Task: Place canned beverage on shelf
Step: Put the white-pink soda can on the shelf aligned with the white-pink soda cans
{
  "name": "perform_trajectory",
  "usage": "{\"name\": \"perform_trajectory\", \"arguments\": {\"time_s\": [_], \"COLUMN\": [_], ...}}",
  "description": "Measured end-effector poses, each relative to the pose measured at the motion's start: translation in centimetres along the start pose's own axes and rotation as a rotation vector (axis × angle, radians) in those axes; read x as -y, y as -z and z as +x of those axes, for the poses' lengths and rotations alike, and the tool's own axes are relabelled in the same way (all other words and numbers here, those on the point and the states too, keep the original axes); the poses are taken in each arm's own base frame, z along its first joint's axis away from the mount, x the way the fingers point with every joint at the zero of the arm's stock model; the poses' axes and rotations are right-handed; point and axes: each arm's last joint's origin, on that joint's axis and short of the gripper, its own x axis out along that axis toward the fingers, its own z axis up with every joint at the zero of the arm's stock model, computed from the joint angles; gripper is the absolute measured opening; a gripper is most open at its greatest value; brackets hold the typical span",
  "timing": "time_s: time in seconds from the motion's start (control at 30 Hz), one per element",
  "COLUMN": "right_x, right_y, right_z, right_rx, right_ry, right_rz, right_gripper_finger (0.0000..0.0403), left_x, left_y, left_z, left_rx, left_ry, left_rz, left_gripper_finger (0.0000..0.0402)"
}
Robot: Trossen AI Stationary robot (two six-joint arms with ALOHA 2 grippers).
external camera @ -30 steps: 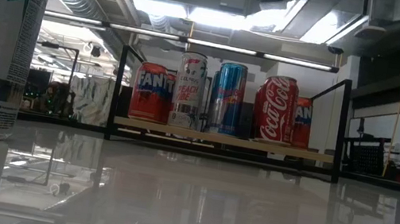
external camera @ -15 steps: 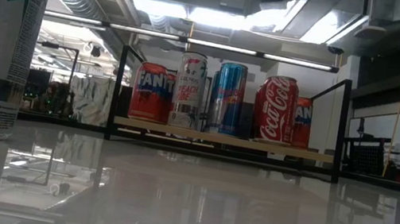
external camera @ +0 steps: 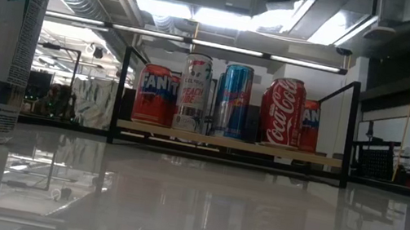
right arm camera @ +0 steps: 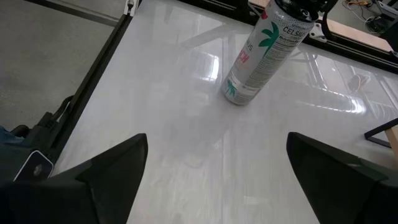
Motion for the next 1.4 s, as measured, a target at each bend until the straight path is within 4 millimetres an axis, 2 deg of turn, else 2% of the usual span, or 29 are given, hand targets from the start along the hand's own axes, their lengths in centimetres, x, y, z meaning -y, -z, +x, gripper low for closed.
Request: {"name": "perform_trajectory", "arguments": {"time_s": [0.27, 0.43, 0.63, 0.87, 1.2, 1.4], "right_x": [0.0, 0.0, 0.0, 0.0, 0.0, 0.0], "right_y": [0.0, 0.0, 0.0, 0.0, 0.0, 0.0], "right_z": [0.0, 0.0, 0.0, 0.0, 0.0, 0.0], "right_rx": [-0.002, -0.002, -0.002, -0.002, -0.002, -0.002], "right_ry": [0.0, 0.0, 0.0, 0.0, 0.0, 0.0], "right_rz": [-0.001, -0.001, -0.001, -0.001, -0.002, -0.001], "right_gripper_finger": [0.0374, 0.0374, 0.0374, 0.0374, 0.0374, 0.0374], "left_x": [-2.3, -3.0, -2.0, -1.0, -0.8, -1.0], "left_y": [-0.7, -1.0, -1.0, -0.9, -0.9, -0.8], "left_z": [-4.3, -5.5, -5.0, -3.3, -3.1, -2.2], "left_rx": [0.168, 0.332, 0.432, 0.415, 0.403, 0.4], "left_ry": [0.127, 0.143, 0.111, 0.022, 0.012, 0.005], "left_rz": [-0.037, -0.015, 0.2, 0.395, 0.469, 0.481], "left_gripper_finger": [0.0345, 0.0345, 0.0345, 0.0345, 0.0345, 0.0345]}}
